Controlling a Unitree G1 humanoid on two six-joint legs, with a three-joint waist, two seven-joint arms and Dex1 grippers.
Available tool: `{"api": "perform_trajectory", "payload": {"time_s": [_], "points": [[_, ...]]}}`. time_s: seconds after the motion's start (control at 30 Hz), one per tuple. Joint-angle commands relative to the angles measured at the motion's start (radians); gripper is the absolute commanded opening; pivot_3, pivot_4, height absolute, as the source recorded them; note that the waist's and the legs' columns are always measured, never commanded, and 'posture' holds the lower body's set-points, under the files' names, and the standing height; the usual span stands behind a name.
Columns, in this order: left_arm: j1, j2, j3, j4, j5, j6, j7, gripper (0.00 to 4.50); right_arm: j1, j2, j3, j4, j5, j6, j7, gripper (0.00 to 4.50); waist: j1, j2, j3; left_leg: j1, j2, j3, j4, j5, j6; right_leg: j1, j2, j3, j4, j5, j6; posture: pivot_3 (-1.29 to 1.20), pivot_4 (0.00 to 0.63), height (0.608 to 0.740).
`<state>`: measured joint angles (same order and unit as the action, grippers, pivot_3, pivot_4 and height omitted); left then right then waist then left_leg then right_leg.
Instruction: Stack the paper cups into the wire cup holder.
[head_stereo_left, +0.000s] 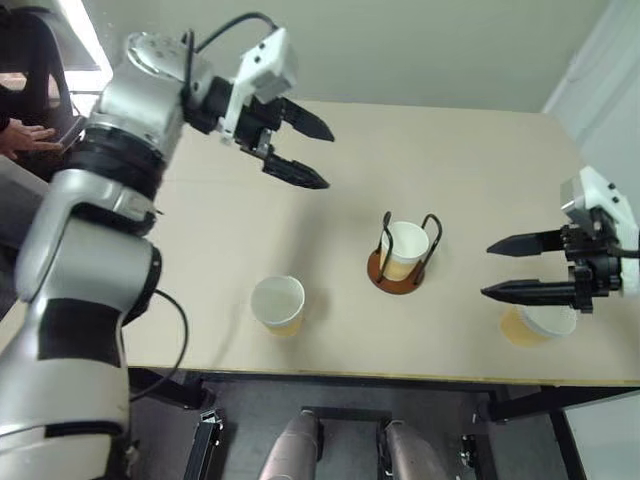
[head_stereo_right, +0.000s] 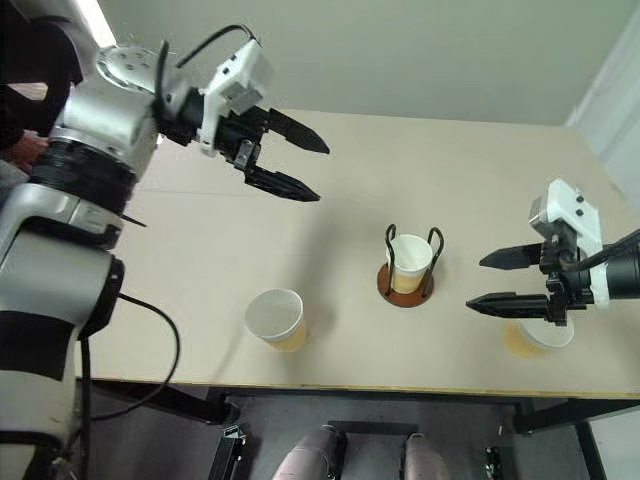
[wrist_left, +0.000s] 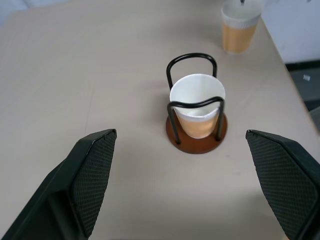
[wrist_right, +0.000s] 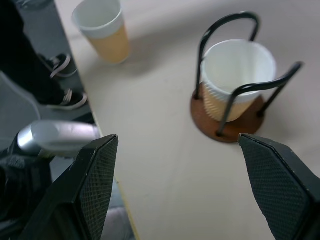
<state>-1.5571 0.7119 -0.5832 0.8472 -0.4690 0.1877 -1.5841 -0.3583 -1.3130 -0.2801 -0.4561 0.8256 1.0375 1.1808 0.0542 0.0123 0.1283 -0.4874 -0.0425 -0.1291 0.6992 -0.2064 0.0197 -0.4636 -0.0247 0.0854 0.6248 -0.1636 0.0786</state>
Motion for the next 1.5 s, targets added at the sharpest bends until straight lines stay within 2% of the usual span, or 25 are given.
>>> {"api": "perform_trajectory", "payload": {"time_s": [0.03, 0.17, 0.27, 0.4, 0.57, 0.73, 0.93, 1.13, 1.23, 1.5], "points": [[-0.007, 0.037, 0.029, -0.047, -0.046, 0.058, -0.03, 4.44, 0.154, -0.081, -0.038, -0.037, -0.141, -0.152, 0.1, 3.91, 0.006, -0.001, 0.0, 0.0, 0.0, -0.002, 0.0, 0.0, 0.0, 0.0, -0.004, 0.001, 0.0, 0.0, -0.001, 0.0, 0.15, 0.74], [0.009, 0.056, 0.033, -0.065, -0.053, 0.073, -0.03, 4.44, 0.318, -0.105, -0.035, -0.006, -0.304, -0.336, 0.147, 3.91, 0.002, 0.0, 0.0, 0.001, 0.0, 0.001, 0.0, 0.0, -0.001, 0.001, -0.001, 0.0, 0.001, 0.001, -0.001, 0.0, 0.15, 0.74], [0.02, 0.068, 0.034, -0.085, -0.066, 0.093, -0.03, 4.44, 0.374, -0.104, -0.04, 0.044, -0.382, -0.431, 0.167, 3.91, -0.003, 0.0, 0.0, 0.003, 0.002, 0.002, 0.0, 0.001, -0.001, 0.001, 0.001, 0.001, 0.002, 0.002, -0.001, 0.0, 0.15, 0.74], [0.037, 0.078, 0.04, -0.1, -0.067, 0.104, -0.03, 4.44, 0.366, -0.104, -0.046, 0.11, -0.418, -0.481, 0.187, 3.91, -0.012, 0.0, 0.0, 0.007, 0.003, 0.003, -0.001, 0.002, -0.001, 0.003, 0.001, 0.005, 0.002, 0.004, 0.0, 0.0, 0.15, 0.74], [0.05, 0.085, 0.046, -0.116, -0.071, 0.118, -0.03, 4.44, 0.337, -0.101, -0.065, 0.136, -0.391, -0.454, 0.211, 3.91, -0.019, 0.0, 0.0, 0.012, 0.003, 0.003, -0.002, 0.002, -0.002, 0.007, 0.002, 0.006, 0.002, 0.003, 0.001, 0.0, 0.15, 0.74], [0.059, 0.088, 0.049, -0.125, -0.07, 0.122, -0.03, 4.44, 0.383, -0.09, -0.058, 0.115, -0.44, -0.495, 0.216, 3.91, -0.019, 0.0, 0.0, 0.014, 0.004, 0.001, -0.003, 0.0, -0.004, 0.009, 0.001, 0.009, 0.001, 0.001, -0.002, 0.0, 0.15, 0.74], [0.069, 0.087, 0.056, -0.135, -0.07, 0.129, -0.03, 4.44, 0.443, -0.074, 0.003, 0.105, -0.542, -0.606, 0.19, 3.91, -0.019, 0.0, 0.0, 0.014, 0.004, 0.001, -0.005, -0.002, -0.004, 0.009, 0.001, 0.007, 0.001, -0.001, -0.003, 0.0, 0.15, 0.74], [0.078, 0.085, 0.058, -0.136, -0.065, 0.128, -0.03, 4.44, 0.378, -0.064, 0.123, 0.175, -0.643, -0.699, 0.147, 3.91, -0.021, 0.0, 0.0, 0.016, 0.004, 0.002, -0.006, -0.001, -0.004, 0.009, 0.001, 0.007, 0.0, -0.001, -0.002, 0.0, 0.15, 0.74], [0.087, 0.09, 0.058, -0.14, -0.067, 0.125, -0.03, 4.5, 0.314, -0.057, 0.176, 0.209, -0.669, -0.72, 0.14, 3.31, -0.022, 0.0, 0.0, 0.017, 0.004, 0.002, -0.006, -0.001, -0.004, 0.01, 0.001, 0.008, 0.0, 0.0, -0.001, 0.0, 0.15, 0.74], [0.102, 0.108, 0.046, -0.122, -0.063, 0.114, -0.03, 4.5, 0.137, -0.049, 0.201, 0.204, -0.621, -0.639, 0.163, 0.36, -0.024, 0.0, 0.0, 0.016, 0.004, 0.001, -0.007, -0.001, -0.004, 0.01, 0.001, 0.007, 0.0, -0.001, -0.002, 0.0, 0.15, 0.74]]}}
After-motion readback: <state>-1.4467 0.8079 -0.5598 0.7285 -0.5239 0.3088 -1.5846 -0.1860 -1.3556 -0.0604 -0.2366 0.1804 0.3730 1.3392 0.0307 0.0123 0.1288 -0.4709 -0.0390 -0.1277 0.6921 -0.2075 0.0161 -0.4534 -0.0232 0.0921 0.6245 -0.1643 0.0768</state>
